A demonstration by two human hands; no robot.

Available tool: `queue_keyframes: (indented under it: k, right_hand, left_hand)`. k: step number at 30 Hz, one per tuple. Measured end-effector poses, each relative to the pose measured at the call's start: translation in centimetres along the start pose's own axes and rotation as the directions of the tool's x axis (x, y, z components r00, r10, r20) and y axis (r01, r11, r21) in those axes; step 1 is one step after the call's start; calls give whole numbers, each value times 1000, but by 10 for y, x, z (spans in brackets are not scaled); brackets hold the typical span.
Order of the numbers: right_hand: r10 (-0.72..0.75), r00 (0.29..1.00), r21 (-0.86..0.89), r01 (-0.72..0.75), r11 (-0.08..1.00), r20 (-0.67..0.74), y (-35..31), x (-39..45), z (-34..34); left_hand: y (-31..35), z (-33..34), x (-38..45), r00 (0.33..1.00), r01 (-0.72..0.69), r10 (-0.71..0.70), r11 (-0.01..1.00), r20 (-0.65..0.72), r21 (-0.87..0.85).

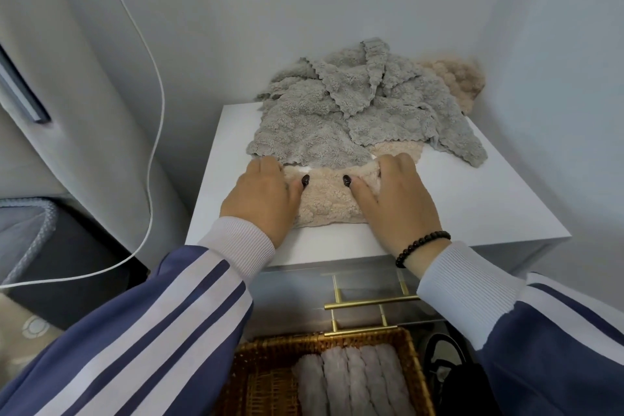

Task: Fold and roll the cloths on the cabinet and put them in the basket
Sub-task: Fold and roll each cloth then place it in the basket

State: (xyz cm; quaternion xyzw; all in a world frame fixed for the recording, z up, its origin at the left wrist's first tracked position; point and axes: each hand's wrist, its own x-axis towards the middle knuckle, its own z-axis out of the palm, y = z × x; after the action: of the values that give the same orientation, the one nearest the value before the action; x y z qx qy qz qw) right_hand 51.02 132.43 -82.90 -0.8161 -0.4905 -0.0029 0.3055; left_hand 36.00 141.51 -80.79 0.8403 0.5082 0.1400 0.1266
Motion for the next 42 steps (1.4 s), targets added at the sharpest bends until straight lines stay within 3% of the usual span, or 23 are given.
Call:
queue_keyframes:
  k: [5,9,14,20,25,28,31,35,38,42]
  right_hand:
    - [74,994,-178,-59,982,81,4,4,-6]
    - [86,983,31,-92,995,161,2,7,-9]
    - [40,973,327,-115,938,227,-2,11,-20]
    - [-95,964,629,-86,773,249,-16,6,-40]
    - [-319,877,721,-43,692,359,-22,4,-65]
    - [-384,854,734,3,679,351,-24,0,-76]
    - [-298,912,707,12,708,283,-24,-5,-80]
    - [-33,993,672,-51,738,111,-20,-11,-75]
    - [133,975,759,-223,612,179,-17,-13,-71]
    - [128,950,795,-309,522,285,-23,-20,-66]
  left_hand:
    - [-5,-1,2,983,-172,162,975,81,139]
    - [-14,-13,3,951,-280,273,959,147,33]
    - [-23,-26,-4,948,-192,246,948,201,-253]
    - [-32,-35,-6,911,-112,229,938,343,-330]
    - [-34,-34,-11,815,-55,342,849,467,-525]
    - [-26,-36,-17,789,-27,401,780,466,-625]
    - [-14,-35,-25,788,-36,455,707,415,-706]
    - [0,-31,-31,809,3,461,616,364,-787]
    - [13,-29,-34,844,69,432,501,319,-863]
    - [25,-20,-33,883,66,402,401,240,-914]
